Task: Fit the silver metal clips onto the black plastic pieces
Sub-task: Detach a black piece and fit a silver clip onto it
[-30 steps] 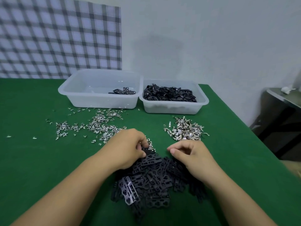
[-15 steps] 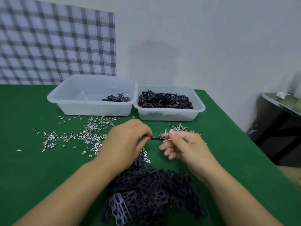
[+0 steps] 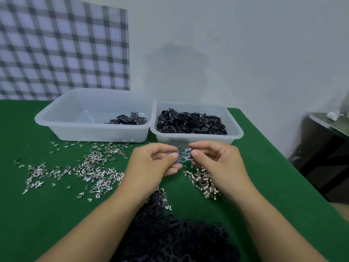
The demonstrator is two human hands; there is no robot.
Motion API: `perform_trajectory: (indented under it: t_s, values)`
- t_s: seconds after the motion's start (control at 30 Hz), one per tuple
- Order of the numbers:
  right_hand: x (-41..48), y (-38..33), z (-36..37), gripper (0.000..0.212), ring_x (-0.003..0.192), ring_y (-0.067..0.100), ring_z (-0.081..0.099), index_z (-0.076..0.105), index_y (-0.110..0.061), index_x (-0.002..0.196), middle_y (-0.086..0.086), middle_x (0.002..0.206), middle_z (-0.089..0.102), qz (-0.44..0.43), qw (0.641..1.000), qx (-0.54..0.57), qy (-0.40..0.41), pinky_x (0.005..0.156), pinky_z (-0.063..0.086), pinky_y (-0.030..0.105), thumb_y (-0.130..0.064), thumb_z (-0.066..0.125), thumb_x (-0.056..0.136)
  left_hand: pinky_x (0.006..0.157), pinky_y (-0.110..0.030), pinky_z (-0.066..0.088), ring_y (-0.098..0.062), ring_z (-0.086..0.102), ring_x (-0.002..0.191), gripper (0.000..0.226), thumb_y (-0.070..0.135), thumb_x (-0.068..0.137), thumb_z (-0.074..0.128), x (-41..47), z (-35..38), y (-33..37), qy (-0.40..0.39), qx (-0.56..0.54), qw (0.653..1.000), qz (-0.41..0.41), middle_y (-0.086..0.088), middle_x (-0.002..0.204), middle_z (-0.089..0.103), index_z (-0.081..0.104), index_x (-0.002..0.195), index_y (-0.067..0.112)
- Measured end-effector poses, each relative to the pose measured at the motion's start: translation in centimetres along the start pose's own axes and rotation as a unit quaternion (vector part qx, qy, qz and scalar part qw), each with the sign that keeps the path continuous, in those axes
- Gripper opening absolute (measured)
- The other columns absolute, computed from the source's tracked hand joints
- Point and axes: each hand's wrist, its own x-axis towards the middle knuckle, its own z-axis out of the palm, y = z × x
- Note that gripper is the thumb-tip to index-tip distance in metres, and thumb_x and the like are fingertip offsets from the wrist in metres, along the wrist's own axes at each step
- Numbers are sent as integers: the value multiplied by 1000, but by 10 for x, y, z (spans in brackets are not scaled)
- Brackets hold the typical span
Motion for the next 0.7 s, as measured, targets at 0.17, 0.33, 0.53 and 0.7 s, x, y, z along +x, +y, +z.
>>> perform_trajectory:
  t_s: [0.17, 0.33, 0.53, 0.7]
  values:
    - [2, 29, -2, 19, 83, -3, 60, 71, -28, 91, -17, 83, 68, -27, 973, -207, 96, 76, 44, 10, -12, 62, 86, 57, -15, 54, -17, 73, 65, 13, 5, 82, 69, 7, -2, -17, 69, 7, 997, 23, -9, 69, 73, 72, 83, 17]
    - [10, 44, -6, 19, 96, 9, 46, 70, -26, 98, -11, 90, 53, -19, 918, -394, 45, 80, 30, 17, -14, 60, 87, 55, -16, 54, -18, 72, 62, 11, 6, 82, 69, 11, -5, -30, 74, 13, 997, 16, -8, 66, 72, 72, 82, 17]
    - [22, 44, 2, 16, 98, 18, 49, 71, -22, 100, -4, 95, 57, -12, 894, -448, 7, 83, 41, 27, -22, 62, 87, 52, -15, 52, -18, 71, 58, 12, 4, 82, 69, 13, -6, -34, 67, 12, 998, 16, -6, 63, 71, 72, 80, 16]
    - [24, 41, 5, 12, 94, 16, 46, 64, -22, 73, -8, 88, 53, 9, 890, -456, -14, 77, 39, 28, -19, 62, 85, 54, -16, 54, -15, 70, 58, 13, 3, 82, 68, 11, -6, -35, 54, 26, 998, 24, -2, 60, 69, 71, 82, 16]
